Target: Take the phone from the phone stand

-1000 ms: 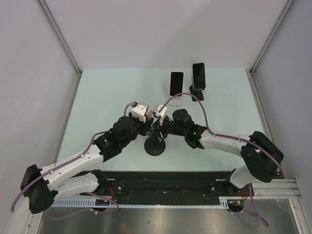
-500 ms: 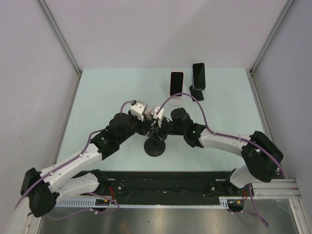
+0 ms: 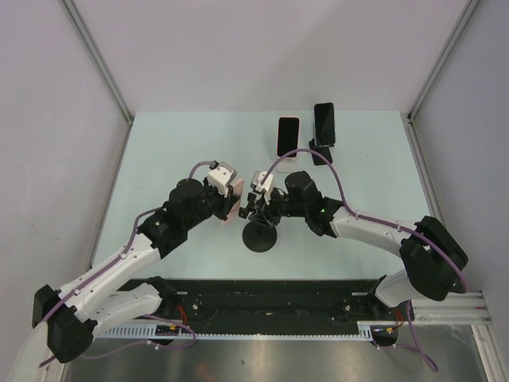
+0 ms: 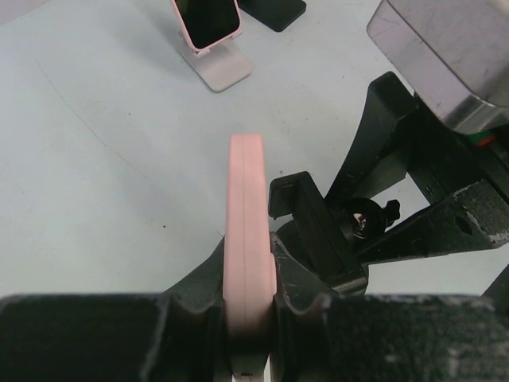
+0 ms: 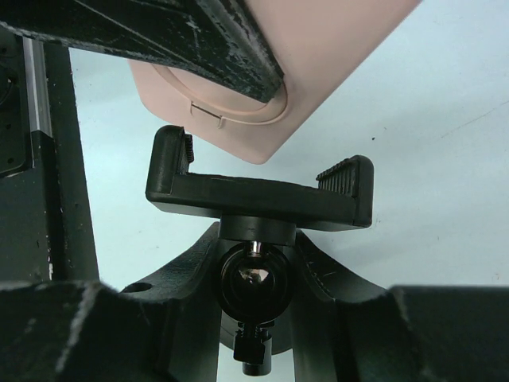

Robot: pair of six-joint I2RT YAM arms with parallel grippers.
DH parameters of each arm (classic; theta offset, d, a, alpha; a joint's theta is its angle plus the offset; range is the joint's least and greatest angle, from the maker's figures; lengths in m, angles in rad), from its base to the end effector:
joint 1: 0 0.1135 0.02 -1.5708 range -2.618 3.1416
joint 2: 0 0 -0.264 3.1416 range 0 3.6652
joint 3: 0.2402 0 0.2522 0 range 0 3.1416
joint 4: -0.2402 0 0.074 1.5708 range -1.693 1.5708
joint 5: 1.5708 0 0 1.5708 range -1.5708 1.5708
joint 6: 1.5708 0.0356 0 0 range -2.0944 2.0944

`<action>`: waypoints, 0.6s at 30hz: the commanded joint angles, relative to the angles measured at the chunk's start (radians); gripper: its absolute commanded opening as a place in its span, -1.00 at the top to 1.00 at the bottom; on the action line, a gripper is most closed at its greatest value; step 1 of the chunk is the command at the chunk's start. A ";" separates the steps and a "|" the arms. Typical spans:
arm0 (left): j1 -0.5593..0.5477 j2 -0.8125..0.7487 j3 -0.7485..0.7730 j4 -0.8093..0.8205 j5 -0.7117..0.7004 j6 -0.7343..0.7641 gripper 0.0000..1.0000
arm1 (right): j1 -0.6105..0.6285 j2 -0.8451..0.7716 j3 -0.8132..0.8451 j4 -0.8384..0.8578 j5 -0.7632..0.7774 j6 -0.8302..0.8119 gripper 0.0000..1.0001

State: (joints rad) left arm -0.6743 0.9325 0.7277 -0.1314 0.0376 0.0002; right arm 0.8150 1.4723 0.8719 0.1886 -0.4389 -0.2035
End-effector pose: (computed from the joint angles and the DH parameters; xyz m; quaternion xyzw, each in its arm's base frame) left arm 0.1696 -0.1373 0.2983 0.2801 0.7658 -0.2059 0.5411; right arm 0.2135 0.2486 0.2448 -0.5022 0.6549 0.3346 0.4549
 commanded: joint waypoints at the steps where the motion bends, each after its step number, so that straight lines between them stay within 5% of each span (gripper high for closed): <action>1: 0.002 -0.063 0.053 0.050 0.030 0.027 1.00 | -0.007 -0.023 0.016 -0.041 0.043 -0.011 1.00; 7: 0.002 -0.167 0.030 0.050 -0.004 0.006 1.00 | -0.007 -0.006 0.018 0.020 0.097 0.003 1.00; 18: 0.002 -0.351 -0.007 0.036 -0.294 -0.228 1.00 | -0.008 0.066 0.027 0.233 0.253 -0.030 1.00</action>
State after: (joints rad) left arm -0.6746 0.6197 0.7254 -0.1562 -0.1375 -0.0990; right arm 0.8146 1.5028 0.8719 0.2749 -0.3065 -0.1947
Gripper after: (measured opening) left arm 0.199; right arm 0.360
